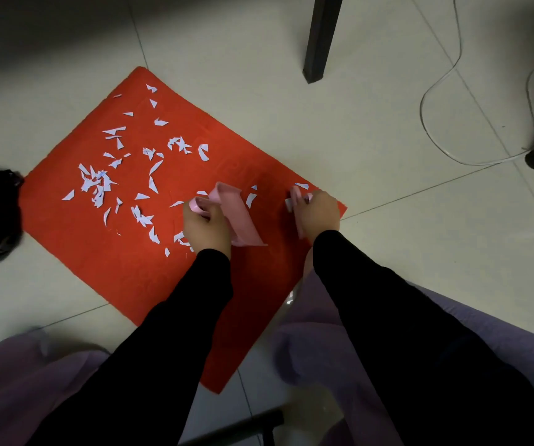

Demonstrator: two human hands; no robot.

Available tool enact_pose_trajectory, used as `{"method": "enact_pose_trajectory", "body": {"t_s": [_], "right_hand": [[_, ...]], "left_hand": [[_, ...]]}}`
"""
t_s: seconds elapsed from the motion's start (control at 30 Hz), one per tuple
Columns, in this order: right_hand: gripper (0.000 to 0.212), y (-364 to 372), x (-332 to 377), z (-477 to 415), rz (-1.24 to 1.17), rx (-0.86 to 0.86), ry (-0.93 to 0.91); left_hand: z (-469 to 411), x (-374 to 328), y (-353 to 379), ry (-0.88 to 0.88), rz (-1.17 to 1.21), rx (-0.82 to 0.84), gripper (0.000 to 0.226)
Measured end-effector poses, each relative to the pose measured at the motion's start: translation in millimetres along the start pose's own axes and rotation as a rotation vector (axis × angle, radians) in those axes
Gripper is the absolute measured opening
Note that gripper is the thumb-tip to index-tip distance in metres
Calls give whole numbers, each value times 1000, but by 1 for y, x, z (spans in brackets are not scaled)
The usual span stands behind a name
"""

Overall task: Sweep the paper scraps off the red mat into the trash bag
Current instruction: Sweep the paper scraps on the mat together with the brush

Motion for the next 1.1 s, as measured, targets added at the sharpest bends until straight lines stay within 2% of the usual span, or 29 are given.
{"method": "enact_pose_trajectory", "body": {"t_s": [0.1,0.3,0.43,0.57,0.83,1.1], "right_hand": [[44,-6,5,6,20,-21,-9],[46,-41,-13,-18,-10,-184,85],[44,-26,-14,-32,42,-112,84],[44,-2,3,-30,72,-21,-2],[50,-29,-9,-35,26,-160,72],[51,19,26,-19,70,-2,-74]], "left_hand": [[0,2,4,-8,11,5,18],[-1,0,9,-24,13,9,12],[-4,-2,8,-27,25,0,16],[-8,-3,3,-8,22,-13,14],[-11,0,1,3,28,-27,19],[-21,4,-15,16,2,-68,30]]}}
Point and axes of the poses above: each hand's wrist, its own z-axis away from the middle knuckle, its own y-axis out of the palm, x = y × z, the point moved 10 cm from there along -z, towards the middle knuckle, and after that the axes turned 4 degrees about -x, right-handed, at the moved point
